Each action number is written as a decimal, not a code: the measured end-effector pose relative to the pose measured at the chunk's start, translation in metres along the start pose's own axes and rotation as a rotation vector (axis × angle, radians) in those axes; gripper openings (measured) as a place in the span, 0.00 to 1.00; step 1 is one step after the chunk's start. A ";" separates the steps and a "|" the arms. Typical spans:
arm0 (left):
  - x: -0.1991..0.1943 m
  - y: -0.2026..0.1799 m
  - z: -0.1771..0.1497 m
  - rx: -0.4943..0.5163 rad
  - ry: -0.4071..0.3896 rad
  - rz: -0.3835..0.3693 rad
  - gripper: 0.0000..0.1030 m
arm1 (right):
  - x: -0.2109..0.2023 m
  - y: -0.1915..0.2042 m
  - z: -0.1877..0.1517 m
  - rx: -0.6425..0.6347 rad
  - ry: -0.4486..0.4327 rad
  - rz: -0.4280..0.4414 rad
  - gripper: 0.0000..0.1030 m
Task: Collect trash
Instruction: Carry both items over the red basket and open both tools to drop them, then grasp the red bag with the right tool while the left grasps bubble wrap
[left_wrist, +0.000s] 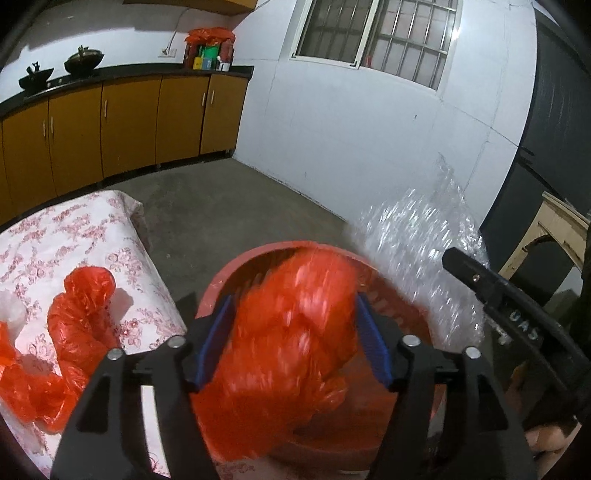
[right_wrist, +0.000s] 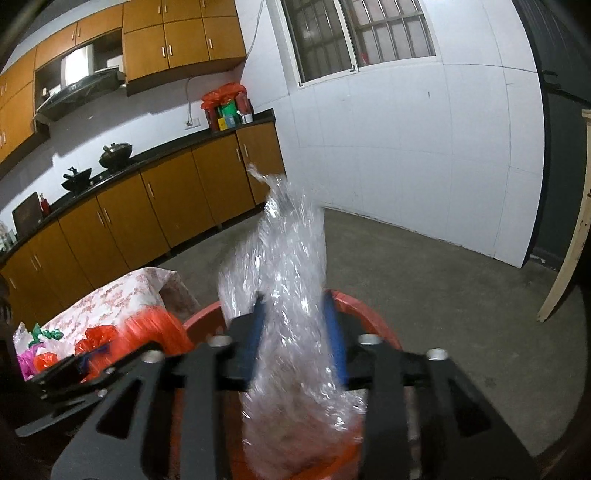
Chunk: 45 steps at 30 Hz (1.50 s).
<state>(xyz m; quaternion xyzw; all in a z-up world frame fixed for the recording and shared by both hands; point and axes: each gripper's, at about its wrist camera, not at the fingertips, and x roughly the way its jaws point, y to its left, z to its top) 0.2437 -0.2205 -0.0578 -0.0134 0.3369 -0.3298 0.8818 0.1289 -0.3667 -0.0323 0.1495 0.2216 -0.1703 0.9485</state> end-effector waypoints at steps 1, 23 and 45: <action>0.000 0.002 -0.001 -0.007 0.003 0.000 0.69 | -0.001 -0.001 0.000 0.011 -0.003 0.007 0.48; -0.118 0.071 -0.040 -0.019 -0.123 0.378 0.86 | -0.027 0.053 -0.010 -0.130 -0.034 0.056 0.88; -0.238 0.250 -0.066 -0.190 -0.117 0.879 0.88 | 0.036 0.208 -0.057 -0.311 0.201 0.313 0.72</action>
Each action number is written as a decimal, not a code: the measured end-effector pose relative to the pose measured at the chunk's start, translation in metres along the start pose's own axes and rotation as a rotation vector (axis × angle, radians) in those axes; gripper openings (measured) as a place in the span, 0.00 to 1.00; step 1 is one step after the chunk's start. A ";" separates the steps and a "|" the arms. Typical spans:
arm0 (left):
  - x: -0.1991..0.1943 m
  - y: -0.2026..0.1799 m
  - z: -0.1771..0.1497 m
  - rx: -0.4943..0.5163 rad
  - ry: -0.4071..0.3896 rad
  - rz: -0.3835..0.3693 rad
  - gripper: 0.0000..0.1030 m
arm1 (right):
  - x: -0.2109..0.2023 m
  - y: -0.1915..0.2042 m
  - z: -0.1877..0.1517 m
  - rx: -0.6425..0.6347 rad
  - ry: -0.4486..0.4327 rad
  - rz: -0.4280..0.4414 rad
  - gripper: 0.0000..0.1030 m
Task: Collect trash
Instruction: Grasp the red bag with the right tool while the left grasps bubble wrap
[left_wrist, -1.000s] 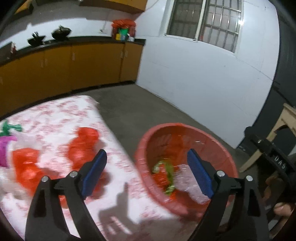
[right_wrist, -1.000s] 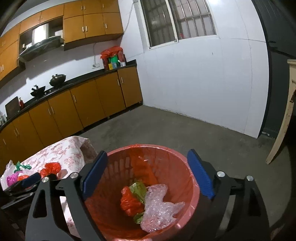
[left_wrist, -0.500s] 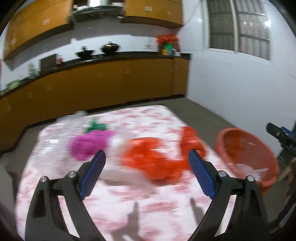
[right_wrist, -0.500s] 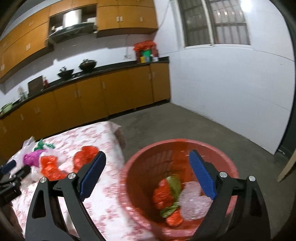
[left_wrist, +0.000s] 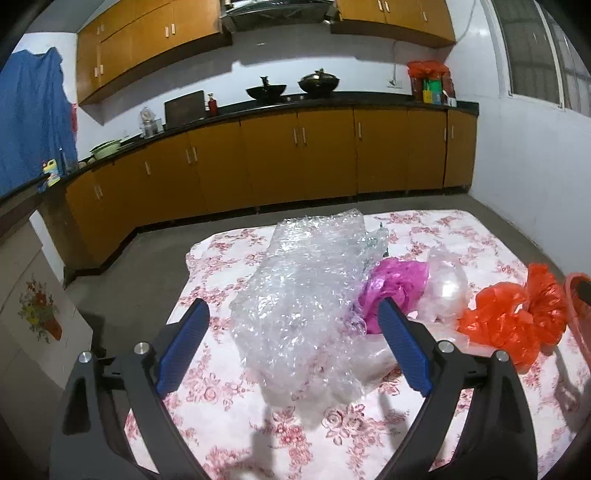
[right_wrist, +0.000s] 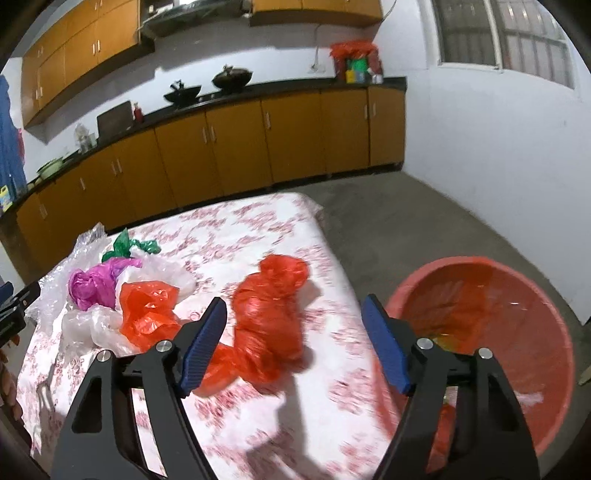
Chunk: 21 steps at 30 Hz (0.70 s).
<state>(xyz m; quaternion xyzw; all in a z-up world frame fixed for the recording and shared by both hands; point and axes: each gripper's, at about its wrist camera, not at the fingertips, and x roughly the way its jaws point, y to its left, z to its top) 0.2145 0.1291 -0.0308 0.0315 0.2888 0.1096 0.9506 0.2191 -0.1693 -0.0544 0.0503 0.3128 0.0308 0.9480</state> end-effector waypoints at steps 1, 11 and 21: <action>0.005 -0.001 0.001 0.009 0.010 0.000 0.87 | 0.005 0.002 0.001 0.001 0.009 0.005 0.72; 0.049 0.013 -0.008 -0.036 0.138 -0.038 0.75 | 0.048 0.009 0.000 -0.018 0.124 0.037 0.53; 0.052 0.022 -0.015 -0.081 0.157 -0.116 0.13 | 0.042 0.011 -0.007 -0.050 0.123 0.056 0.38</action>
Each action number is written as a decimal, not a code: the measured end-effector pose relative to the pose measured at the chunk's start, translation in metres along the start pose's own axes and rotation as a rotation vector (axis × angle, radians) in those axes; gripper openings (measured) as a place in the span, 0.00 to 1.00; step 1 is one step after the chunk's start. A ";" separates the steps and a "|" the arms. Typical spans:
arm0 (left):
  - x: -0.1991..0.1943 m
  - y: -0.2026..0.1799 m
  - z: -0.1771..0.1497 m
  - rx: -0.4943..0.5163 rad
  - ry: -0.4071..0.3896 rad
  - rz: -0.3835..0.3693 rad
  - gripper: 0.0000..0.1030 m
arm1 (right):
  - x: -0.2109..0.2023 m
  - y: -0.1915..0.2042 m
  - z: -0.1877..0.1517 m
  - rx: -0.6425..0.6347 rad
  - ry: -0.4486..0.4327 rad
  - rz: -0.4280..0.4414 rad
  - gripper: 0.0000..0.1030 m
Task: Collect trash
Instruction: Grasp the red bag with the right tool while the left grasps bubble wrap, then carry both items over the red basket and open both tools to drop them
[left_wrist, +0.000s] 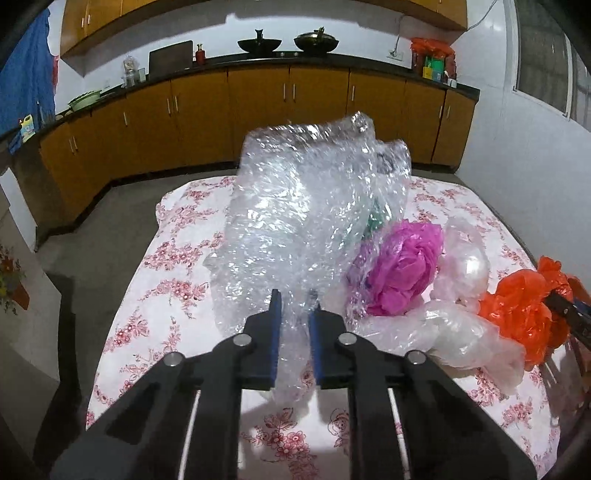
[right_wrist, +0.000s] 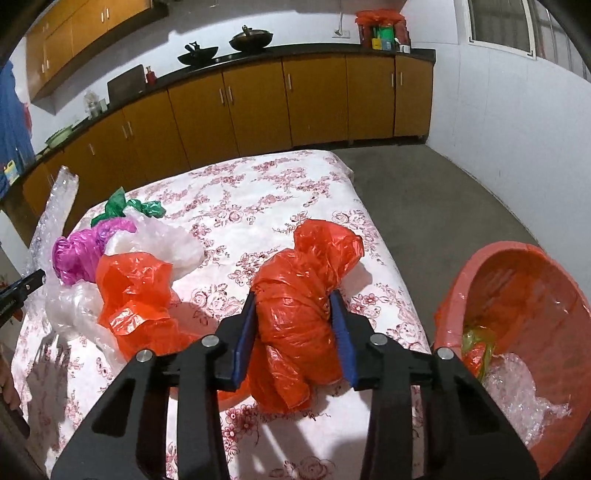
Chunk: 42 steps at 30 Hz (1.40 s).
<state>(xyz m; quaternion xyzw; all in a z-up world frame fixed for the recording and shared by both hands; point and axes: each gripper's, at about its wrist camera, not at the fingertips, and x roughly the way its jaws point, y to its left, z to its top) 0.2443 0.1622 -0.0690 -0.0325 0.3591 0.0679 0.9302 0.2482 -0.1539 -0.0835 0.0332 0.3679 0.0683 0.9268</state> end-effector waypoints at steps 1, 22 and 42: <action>-0.003 0.000 0.000 0.001 -0.010 -0.001 0.11 | -0.002 0.000 0.000 0.002 -0.004 0.002 0.38; -0.101 -0.012 0.032 0.012 -0.213 -0.101 0.08 | -0.080 -0.028 0.000 0.058 -0.135 -0.008 0.38; -0.146 -0.151 0.015 0.193 -0.223 -0.384 0.08 | -0.164 -0.099 -0.018 0.102 -0.270 -0.230 0.38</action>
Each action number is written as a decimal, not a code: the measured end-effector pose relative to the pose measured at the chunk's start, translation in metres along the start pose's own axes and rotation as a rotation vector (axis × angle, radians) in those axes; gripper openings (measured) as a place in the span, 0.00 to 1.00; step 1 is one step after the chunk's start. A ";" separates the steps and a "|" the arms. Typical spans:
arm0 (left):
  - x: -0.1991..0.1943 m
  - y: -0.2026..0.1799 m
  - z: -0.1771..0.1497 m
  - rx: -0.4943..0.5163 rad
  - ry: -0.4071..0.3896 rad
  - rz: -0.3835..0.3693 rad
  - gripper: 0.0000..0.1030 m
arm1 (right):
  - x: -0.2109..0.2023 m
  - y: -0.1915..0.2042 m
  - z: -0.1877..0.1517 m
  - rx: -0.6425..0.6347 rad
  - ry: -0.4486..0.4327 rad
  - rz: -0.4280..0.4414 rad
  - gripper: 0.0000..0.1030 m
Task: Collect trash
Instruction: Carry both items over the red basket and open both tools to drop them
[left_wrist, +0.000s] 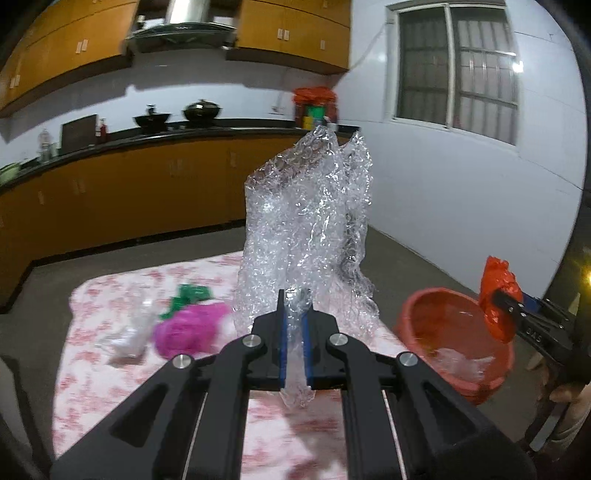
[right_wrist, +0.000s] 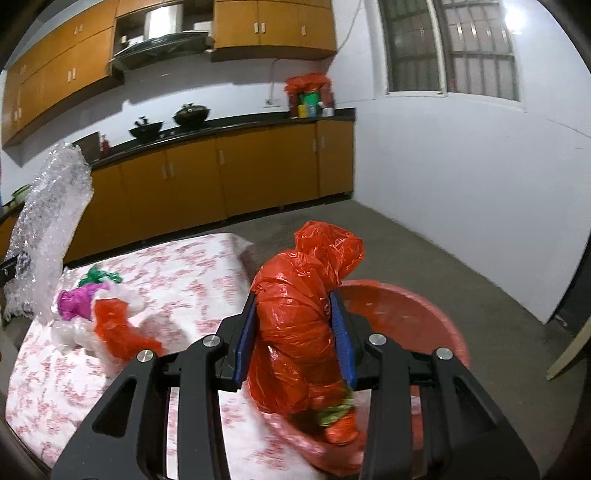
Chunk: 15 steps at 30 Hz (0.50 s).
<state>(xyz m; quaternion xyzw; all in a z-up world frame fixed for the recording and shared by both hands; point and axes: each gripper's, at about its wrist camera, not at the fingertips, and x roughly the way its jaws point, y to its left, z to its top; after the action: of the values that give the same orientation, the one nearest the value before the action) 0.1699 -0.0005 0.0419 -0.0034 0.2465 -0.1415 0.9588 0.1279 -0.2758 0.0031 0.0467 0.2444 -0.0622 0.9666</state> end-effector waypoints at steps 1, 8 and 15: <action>0.002 -0.006 -0.001 0.003 0.002 -0.013 0.08 | -0.001 -0.005 0.000 0.005 -0.002 -0.009 0.38; 0.025 -0.065 -0.009 0.043 0.034 -0.132 0.08 | -0.011 -0.034 -0.003 0.055 -0.016 -0.069 0.38; 0.045 -0.112 -0.020 0.075 0.063 -0.231 0.08 | -0.014 -0.059 -0.008 0.093 -0.024 -0.110 0.38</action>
<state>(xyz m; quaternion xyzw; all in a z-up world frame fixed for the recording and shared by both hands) 0.1684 -0.1190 0.0119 0.0085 0.2692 -0.2600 0.9273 0.1039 -0.3314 -0.0006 0.0775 0.2317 -0.1269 0.9613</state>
